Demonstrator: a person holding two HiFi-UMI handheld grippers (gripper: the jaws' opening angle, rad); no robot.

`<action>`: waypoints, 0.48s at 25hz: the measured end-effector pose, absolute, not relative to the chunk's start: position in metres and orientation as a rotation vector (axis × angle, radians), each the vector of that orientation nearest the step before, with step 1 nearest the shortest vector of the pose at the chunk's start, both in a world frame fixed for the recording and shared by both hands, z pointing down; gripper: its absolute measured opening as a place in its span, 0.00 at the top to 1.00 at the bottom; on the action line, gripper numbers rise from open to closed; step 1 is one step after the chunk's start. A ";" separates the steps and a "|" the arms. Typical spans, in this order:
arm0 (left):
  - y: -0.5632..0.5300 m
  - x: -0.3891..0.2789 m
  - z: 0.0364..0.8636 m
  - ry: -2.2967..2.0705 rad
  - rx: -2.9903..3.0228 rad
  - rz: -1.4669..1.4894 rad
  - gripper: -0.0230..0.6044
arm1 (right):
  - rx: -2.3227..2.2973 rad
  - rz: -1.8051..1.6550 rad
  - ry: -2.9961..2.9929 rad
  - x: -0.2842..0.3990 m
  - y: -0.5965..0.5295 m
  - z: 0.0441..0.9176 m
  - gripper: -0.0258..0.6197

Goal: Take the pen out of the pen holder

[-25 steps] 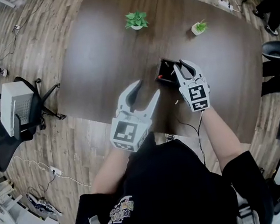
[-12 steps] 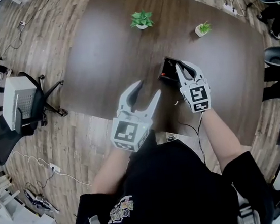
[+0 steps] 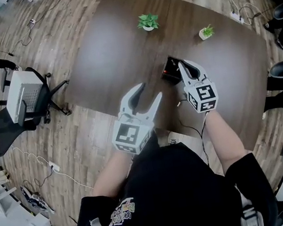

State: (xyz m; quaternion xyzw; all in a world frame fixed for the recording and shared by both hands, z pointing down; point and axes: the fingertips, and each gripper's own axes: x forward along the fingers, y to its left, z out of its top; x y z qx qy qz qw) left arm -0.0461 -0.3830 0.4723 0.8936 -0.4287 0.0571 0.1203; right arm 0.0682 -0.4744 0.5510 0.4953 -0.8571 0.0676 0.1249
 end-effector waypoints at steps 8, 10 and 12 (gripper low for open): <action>-0.336 -0.030 0.445 -1.323 2.620 0.131 0.65 | 1.485 0.111 -2.673 0.083 -0.433 0.466 0.92; -0.321 -0.022 0.440 -1.338 2.622 0.122 0.65 | 1.488 0.085 -2.718 0.091 -0.416 0.446 0.92; -0.304 -0.013 0.435 -1.353 2.618 0.118 0.65 | 1.485 0.068 -2.761 0.100 -0.397 0.428 0.92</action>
